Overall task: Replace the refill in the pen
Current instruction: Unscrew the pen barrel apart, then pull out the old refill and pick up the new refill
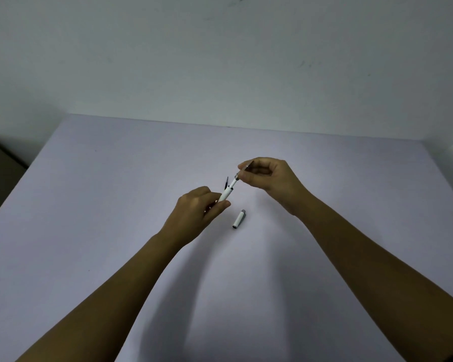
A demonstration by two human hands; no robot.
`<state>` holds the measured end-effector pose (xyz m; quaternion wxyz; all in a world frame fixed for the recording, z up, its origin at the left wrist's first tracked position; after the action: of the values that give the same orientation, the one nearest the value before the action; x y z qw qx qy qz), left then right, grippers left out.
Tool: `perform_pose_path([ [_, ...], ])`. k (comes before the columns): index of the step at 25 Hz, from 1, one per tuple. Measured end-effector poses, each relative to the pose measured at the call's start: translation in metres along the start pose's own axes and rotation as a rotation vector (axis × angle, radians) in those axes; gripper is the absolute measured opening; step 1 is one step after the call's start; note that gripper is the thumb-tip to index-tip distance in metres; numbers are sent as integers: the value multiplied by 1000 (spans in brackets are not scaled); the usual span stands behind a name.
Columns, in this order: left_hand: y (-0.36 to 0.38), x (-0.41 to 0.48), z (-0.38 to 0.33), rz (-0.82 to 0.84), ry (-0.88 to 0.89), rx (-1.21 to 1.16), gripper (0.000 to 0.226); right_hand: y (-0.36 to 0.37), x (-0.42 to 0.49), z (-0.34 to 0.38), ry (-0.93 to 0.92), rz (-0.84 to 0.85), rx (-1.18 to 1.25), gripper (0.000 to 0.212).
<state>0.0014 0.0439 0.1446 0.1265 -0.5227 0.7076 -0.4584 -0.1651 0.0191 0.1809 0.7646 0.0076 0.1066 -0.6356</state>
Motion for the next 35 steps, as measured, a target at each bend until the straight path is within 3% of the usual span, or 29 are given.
perform_pose_path([
  [8, 16, 0, 22, 34, -59, 28, 34, -20, 31, -31, 96, -295, 409, 12],
  [11, 20, 2, 29, 46, -72, 28, 36, -25, 39, -93, 238, -387, 105, 8],
  [15, 30, 5, 43, 75, -85, 44, 42, -13, 27, -177, 557, -474, -247, 33],
  [17, 33, 5, 48, 78, -91, 39, 42, -7, 23, -196, 634, -491, -312, 34],
  [22, 33, 7, 50, 72, -90, 21, 41, 2, 24, -209, 656, -504, -380, 26],
  [35, 27, 7, 53, 49, -95, 24, 37, -1, 22, -216, 630, -497, -402, 30],
])
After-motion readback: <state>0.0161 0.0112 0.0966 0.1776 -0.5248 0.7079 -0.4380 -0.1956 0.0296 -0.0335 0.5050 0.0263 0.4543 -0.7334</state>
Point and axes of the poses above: each hand's wrist, its own x-axis towards the middle knuckle, its own y-axis out of the palm, z = x × y, the point moved 5 cm from there along x, towards the middle knuckle, and after that the axes turned 3 degrees about y, right-handed, at the moved point
